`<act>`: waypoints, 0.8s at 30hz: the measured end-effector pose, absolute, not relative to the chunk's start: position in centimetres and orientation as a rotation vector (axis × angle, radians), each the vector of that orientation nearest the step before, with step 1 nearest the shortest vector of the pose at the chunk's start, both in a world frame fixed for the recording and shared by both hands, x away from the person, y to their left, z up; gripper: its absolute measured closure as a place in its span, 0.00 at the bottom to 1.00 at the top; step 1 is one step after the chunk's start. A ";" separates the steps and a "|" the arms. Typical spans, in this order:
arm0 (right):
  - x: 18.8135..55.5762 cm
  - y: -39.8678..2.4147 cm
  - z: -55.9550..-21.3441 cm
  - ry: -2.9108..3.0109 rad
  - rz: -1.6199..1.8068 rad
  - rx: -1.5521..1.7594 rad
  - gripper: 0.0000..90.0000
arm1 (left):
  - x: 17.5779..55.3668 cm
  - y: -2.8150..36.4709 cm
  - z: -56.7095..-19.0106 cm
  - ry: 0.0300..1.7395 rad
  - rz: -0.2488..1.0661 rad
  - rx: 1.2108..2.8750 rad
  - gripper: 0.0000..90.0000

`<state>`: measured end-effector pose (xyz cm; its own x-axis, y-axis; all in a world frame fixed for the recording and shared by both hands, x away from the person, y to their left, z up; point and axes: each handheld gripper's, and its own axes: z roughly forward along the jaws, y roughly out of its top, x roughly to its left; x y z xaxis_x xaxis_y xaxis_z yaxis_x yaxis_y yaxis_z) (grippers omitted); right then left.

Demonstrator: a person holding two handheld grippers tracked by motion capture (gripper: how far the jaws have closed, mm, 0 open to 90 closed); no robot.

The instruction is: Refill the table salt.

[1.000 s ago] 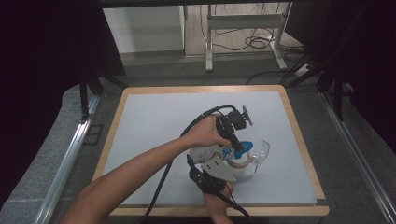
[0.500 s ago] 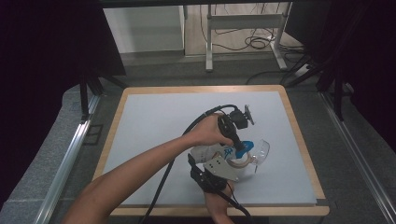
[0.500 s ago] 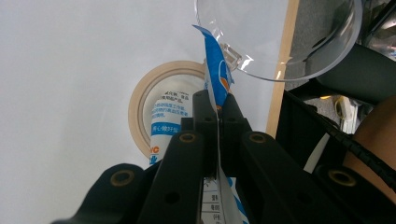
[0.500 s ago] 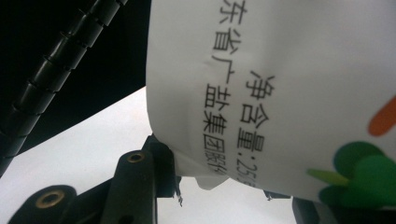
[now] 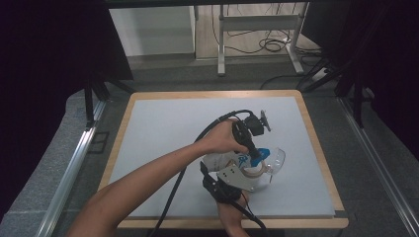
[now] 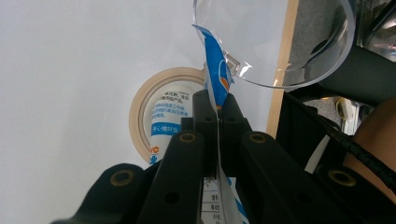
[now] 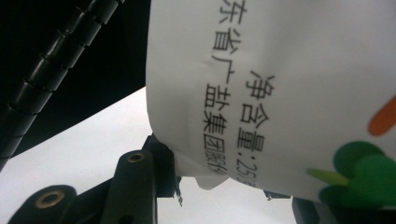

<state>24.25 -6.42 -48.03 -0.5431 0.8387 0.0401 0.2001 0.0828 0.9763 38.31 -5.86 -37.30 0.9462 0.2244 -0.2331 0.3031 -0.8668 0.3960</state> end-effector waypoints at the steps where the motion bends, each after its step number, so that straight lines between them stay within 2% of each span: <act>1: 24.3 -6.4 -48.1 1.812 1.491 1.021 0.63 | 38.3 -5.9 -37.3 0.380 -0.250 2.660 1.00; 24: 24.2 -5.9 -48.1 1.832 1.499 0.989 0.63 | 37.7 -5.1 -37.1 0.402 -0.201 2.664 1.00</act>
